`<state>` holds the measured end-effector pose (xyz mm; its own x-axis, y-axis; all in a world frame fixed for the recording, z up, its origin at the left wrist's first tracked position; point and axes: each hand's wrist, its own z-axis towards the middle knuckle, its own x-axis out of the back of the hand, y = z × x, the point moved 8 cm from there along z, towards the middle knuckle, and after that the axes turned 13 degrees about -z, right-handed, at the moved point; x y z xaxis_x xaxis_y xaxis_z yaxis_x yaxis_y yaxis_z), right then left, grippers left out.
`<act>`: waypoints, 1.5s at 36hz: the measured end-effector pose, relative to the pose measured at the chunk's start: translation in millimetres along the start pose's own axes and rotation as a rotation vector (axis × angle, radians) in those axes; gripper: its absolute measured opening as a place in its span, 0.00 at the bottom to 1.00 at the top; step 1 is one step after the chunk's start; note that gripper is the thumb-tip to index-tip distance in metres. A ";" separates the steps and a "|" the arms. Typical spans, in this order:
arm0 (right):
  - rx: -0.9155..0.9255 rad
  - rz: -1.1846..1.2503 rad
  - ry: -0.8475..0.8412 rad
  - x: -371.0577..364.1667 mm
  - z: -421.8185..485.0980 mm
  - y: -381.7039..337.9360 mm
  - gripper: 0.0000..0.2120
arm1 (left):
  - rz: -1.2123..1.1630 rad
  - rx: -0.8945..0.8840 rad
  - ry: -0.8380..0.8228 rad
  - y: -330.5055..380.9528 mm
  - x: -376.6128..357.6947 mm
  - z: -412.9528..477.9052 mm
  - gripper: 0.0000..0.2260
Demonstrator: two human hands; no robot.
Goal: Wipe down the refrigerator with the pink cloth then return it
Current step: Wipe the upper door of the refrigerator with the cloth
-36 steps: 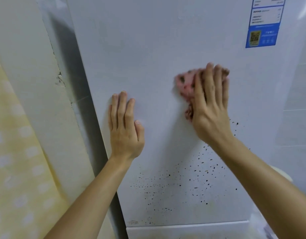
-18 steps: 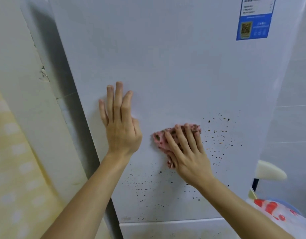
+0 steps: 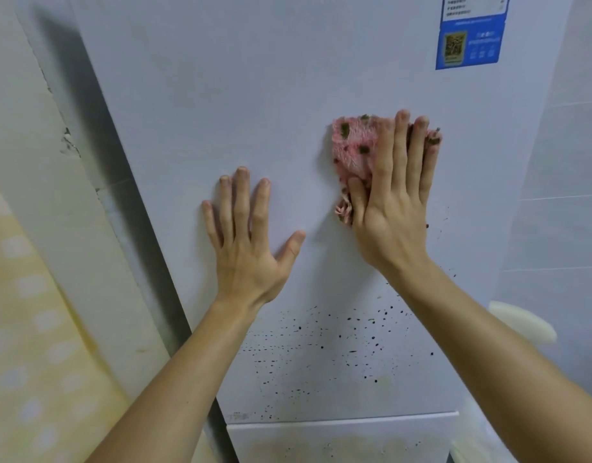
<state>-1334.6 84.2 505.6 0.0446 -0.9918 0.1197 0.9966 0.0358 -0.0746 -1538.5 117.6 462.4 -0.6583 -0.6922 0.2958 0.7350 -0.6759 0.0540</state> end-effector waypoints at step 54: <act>-0.197 -0.042 0.091 21.1 51.3 126.0 0.26 | 0.074 -0.078 0.109 75.4 -44.8 19.5 0.33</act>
<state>-1204.5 74.1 549.5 -0.0123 -0.9992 0.0376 0.9642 -0.0218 -0.2643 -1450.4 102.6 471.8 -0.6193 -0.7617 0.1904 0.7704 -0.6363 -0.0398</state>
